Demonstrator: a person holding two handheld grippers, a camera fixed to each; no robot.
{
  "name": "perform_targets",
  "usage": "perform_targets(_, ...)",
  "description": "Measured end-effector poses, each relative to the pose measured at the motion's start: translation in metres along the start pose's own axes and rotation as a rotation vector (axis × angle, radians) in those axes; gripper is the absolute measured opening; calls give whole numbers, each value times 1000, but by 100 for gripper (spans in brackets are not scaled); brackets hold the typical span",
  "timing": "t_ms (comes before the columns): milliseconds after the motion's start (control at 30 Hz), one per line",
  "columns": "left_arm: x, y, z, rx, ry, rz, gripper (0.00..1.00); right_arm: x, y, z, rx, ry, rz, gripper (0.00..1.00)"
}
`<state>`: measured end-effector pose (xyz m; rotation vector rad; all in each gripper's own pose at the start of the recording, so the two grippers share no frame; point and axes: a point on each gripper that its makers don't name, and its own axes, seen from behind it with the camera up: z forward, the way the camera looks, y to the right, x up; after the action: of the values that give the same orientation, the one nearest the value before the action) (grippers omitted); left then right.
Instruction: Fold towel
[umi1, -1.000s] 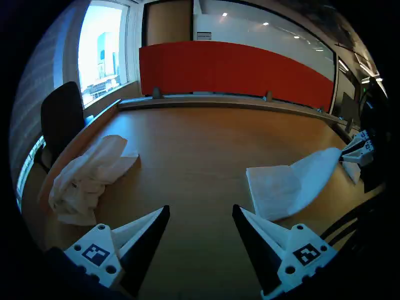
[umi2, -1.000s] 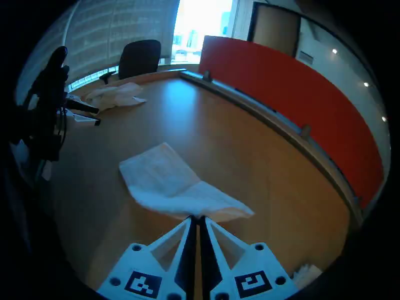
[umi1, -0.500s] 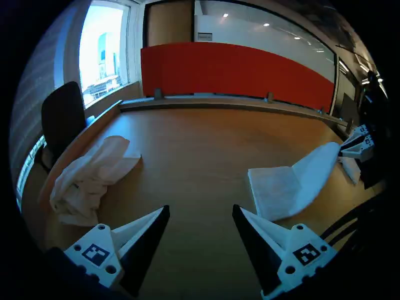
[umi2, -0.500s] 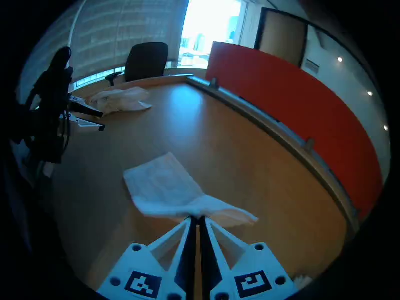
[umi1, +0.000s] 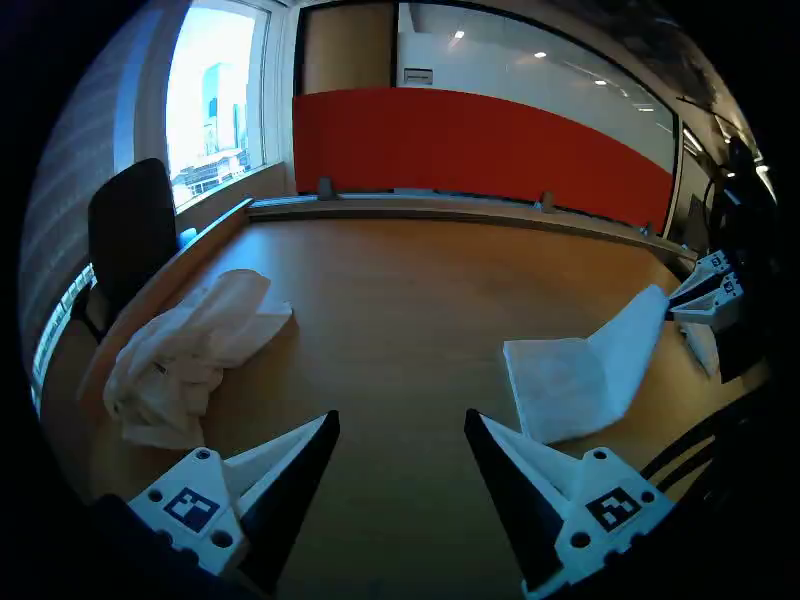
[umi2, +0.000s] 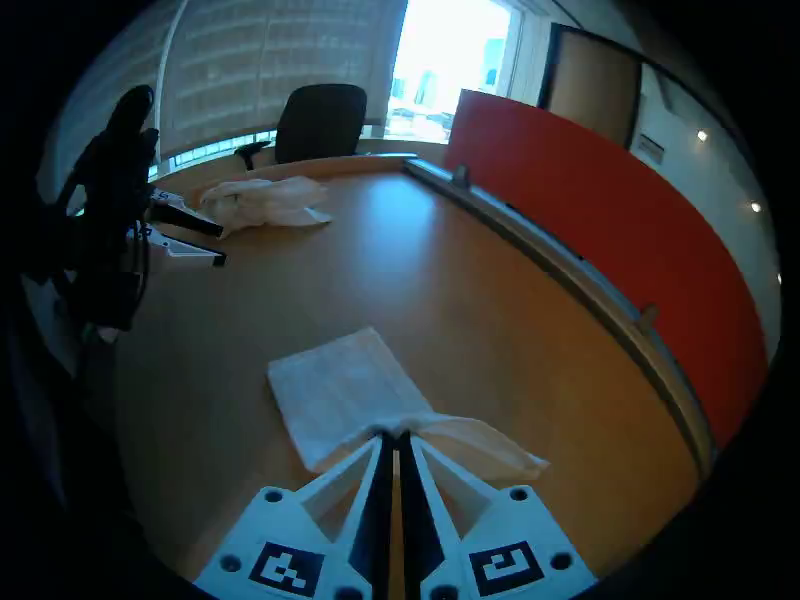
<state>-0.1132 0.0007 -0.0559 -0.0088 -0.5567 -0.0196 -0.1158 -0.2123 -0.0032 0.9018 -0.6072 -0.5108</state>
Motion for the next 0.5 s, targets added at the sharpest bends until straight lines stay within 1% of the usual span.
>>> perform_targets(500,-2,-9,-3,10,4,-20,93,15,-19,25,59,-4,-32,5)
